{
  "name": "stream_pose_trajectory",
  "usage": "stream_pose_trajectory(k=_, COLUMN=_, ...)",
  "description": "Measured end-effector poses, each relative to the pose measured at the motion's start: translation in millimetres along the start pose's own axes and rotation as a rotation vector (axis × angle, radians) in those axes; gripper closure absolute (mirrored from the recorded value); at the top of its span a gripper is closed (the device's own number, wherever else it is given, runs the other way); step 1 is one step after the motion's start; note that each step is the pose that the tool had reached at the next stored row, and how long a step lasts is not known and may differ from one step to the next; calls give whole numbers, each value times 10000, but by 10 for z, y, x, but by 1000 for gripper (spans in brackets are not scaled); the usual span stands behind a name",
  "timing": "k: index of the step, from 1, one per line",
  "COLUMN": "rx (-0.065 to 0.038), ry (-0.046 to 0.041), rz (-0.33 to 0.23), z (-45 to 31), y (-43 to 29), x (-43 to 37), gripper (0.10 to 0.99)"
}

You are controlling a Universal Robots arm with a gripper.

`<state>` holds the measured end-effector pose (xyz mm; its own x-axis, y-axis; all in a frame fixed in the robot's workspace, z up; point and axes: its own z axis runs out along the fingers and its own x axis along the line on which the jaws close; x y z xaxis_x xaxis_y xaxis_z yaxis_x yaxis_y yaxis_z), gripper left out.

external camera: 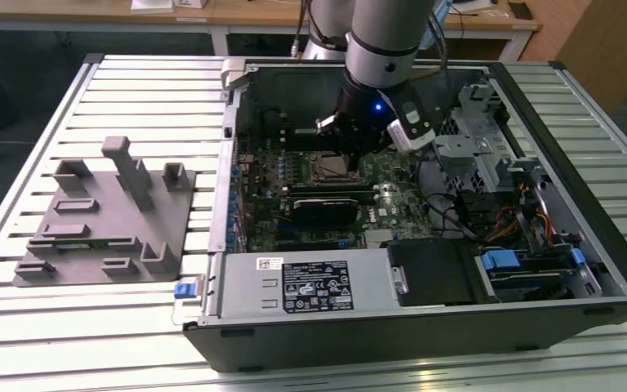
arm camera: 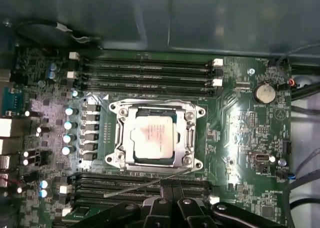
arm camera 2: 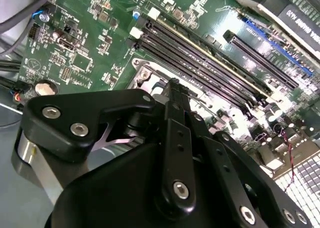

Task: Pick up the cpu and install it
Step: 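Install the second cpu locking lever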

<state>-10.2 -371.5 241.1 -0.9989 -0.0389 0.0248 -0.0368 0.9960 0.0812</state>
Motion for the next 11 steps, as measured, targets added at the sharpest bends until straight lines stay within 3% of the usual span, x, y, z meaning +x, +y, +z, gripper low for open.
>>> stream_pose_trajectory(k=2, rx=-43, ry=45, rz=3, z=4, y=-13, x=-1, gripper=980)
stream_pose_trajectory(k=6, rx=-45, ry=47, rz=4, z=10, y=-65, x=30, gripper=980)
stream_pose_trajectory(k=11, rx=-47, ry=46, rz=3, z=20, y=-81, x=148, gripper=980)
